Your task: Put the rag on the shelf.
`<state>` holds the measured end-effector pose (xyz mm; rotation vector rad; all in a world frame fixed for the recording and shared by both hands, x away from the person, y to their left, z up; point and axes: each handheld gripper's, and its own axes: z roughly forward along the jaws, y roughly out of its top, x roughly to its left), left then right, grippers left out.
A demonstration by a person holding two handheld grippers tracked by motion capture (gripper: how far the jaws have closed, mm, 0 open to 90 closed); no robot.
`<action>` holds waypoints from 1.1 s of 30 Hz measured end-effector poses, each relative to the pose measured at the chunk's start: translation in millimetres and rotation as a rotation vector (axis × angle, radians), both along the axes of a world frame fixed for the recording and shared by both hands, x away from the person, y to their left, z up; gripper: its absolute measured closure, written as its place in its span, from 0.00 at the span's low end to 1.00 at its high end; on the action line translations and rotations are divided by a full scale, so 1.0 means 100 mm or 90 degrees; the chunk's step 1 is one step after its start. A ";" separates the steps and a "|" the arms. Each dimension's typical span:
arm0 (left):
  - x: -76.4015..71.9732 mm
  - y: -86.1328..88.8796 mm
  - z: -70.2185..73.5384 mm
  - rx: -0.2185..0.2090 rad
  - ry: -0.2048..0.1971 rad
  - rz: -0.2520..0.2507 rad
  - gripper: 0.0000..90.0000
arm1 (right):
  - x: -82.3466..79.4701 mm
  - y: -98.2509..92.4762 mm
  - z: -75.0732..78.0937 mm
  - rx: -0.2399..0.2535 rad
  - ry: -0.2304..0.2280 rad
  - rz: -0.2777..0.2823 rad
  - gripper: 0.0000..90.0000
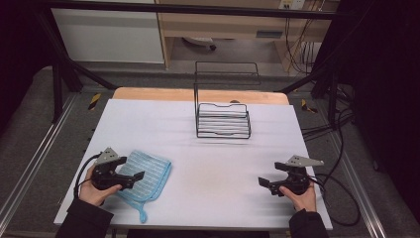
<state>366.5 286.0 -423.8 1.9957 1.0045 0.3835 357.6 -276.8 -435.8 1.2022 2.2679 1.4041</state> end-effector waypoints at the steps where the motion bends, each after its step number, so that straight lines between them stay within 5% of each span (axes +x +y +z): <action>1: 0.00 -0.01 0.01 -0.002 0.000 0.003 0.07 | 0.00 0.00 0.00 0.000 0.000 0.000 0.01; 14: -0.03 -0.14 0.05 0.002 0.008 -0.001 0.08 | 0.00 0.03 -0.01 -0.003 0.005 -0.003 0.01; 25: -0.12 -0.47 0.06 0.023 0.029 -0.021 0.25 | 0.00 0.04 -0.02 -0.008 0.009 -0.003 0.01; 33: -0.20 -0.72 -0.02 0.076 0.064 -0.048 0.44 | 0.00 0.05 -0.03 -0.015 0.011 -0.003 0.01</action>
